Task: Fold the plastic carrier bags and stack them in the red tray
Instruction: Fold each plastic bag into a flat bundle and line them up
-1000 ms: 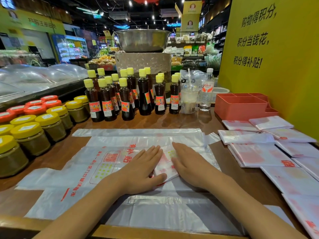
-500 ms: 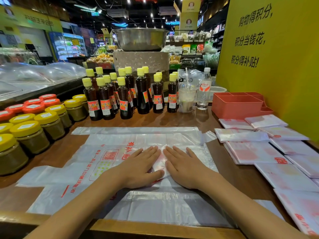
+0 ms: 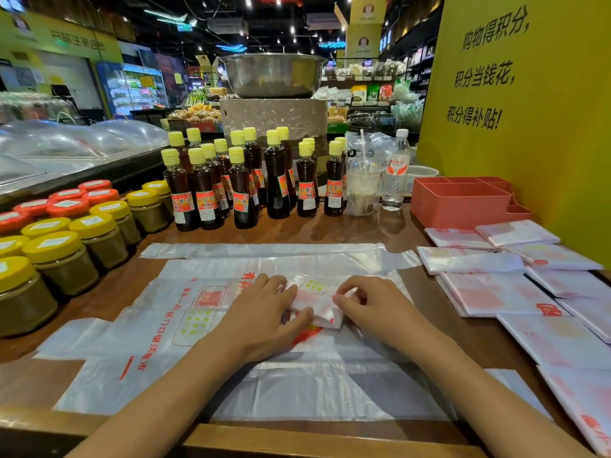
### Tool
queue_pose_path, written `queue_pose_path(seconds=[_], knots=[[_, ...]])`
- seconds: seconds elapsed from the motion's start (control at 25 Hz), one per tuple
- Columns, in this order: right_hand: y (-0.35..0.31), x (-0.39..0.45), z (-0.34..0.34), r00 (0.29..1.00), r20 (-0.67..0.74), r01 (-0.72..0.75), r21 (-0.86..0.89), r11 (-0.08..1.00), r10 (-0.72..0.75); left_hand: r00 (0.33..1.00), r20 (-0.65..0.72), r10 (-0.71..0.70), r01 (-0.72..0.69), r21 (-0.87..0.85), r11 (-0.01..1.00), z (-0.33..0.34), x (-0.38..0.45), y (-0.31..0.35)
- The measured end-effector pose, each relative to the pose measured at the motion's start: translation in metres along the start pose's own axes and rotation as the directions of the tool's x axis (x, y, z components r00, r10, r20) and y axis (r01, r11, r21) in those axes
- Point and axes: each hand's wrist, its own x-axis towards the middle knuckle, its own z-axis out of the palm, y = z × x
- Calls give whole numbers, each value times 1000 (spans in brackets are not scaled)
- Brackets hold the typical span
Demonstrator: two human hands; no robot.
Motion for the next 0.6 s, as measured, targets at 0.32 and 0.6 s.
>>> queue_pose_path(seconds=[0.32, 0.6], knots=[[8, 9, -2, 977, 1, -181, 530, 829, 212, 985, -74, 157, -162, -74, 984, -1, -2, 2], [17, 8, -5, 975, 12, -164, 716, 679, 223, 972, -66, 226, -229, -34, 973, -3, 1, 4]])
